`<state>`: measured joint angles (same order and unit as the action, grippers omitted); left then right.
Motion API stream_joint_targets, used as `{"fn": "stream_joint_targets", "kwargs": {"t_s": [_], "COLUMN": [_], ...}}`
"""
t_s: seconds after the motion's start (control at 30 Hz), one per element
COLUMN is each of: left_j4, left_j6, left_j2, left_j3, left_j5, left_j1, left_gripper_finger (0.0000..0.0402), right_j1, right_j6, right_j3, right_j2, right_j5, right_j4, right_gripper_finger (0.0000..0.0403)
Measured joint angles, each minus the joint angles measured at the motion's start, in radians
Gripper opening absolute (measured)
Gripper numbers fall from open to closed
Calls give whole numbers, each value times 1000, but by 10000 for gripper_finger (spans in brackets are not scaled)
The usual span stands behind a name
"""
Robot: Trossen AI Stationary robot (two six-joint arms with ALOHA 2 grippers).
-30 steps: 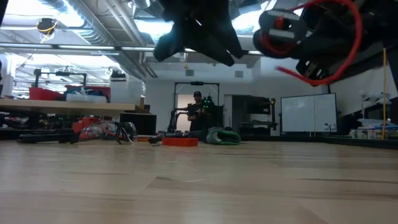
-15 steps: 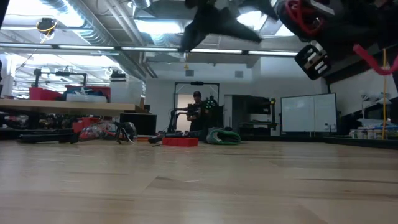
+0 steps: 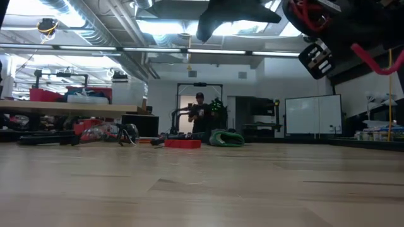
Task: Coil cords
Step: Coil the orange wire into the black spool
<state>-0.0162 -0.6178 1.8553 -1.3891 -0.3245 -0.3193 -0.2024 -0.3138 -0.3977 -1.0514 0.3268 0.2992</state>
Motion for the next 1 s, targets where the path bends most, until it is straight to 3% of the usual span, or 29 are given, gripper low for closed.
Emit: {"fn": "stream_joint_targets", "kwargs": {"t_s": [0.23, 0.57, 0.87, 1.0], "left_j4": [14, 9, 8, 3], "left_j6": [17, 41, 67, 69], "left_j2": [0, 0, 0, 0], "left_j3": [0, 0, 0, 0], "left_j5": [-4, -3, 4, 2], "left_j1": [17, 19, 18, 19], "left_gripper_finger": [146, 60, 8, 5], "right_j1": [0, 0, 0, 0], "right_j6": [0, 4, 5, 5], "right_j3": [0, 0, 0, 0], "right_j2": [0, 0, 0, 0], "right_j5": [0, 7, -1, -24], "right_j4": [28, 34, 31, 13], "right_gripper_finger": [1, 1, 1, 1]}}
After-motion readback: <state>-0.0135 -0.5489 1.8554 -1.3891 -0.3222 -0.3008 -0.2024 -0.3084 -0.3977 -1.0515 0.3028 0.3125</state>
